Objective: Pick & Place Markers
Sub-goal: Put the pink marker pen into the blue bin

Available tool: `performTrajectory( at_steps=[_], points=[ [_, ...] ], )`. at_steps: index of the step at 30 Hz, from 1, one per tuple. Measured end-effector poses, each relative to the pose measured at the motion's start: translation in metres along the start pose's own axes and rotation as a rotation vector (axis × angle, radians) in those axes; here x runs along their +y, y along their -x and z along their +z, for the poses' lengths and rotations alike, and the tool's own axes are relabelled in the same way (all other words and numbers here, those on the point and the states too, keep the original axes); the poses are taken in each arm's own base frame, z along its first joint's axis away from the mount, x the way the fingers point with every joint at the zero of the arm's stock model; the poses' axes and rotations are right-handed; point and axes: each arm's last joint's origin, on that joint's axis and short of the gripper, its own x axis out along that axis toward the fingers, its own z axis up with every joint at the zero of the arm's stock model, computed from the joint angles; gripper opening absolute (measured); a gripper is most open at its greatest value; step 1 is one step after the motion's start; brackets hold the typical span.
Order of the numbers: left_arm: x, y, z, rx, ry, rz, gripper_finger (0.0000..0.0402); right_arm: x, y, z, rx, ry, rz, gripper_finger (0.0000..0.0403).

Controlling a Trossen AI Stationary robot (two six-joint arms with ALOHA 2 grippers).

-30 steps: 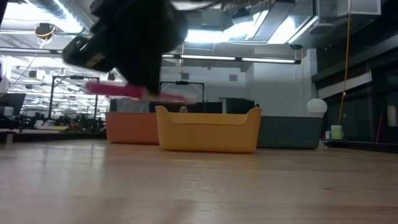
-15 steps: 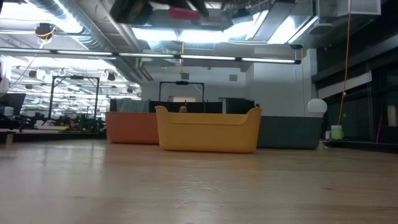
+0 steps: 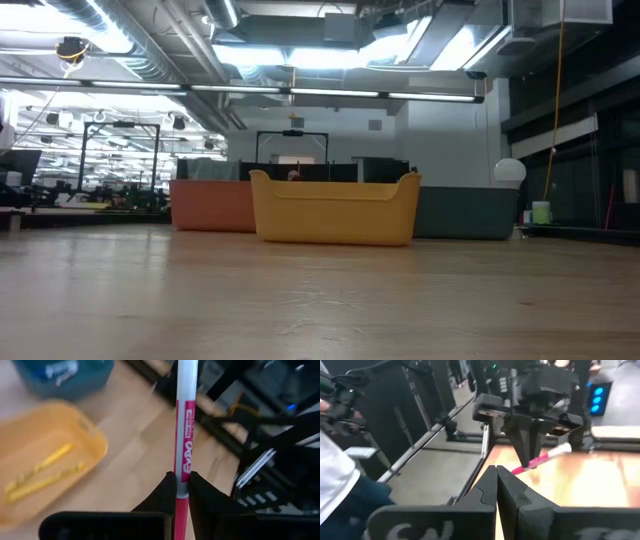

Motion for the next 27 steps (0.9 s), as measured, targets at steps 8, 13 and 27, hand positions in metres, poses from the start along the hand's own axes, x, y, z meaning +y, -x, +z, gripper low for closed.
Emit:
performTrajectory(
  at_steps=[8, 13, 27],
  points=[
    [-0.004, 0.032, 0.033, -0.18, -0.131, -0.108, 0.0024, -0.001, 0.001, 0.01, -0.113, 0.042, -0.072, 0.0002],
    [-0.002, 0.045, 0.049, -0.252, -0.211, -0.155, 0.0024, -0.002, 0.002, 0.018, -0.198, 0.052, -0.133, 0.0002],
    [0.007, 0.056, 0.093, -0.405, -0.377, -0.353, 0.0024, -0.002, 0.006, 0.033, -0.364, 0.067, -0.178, 0.0009]
  ],
)
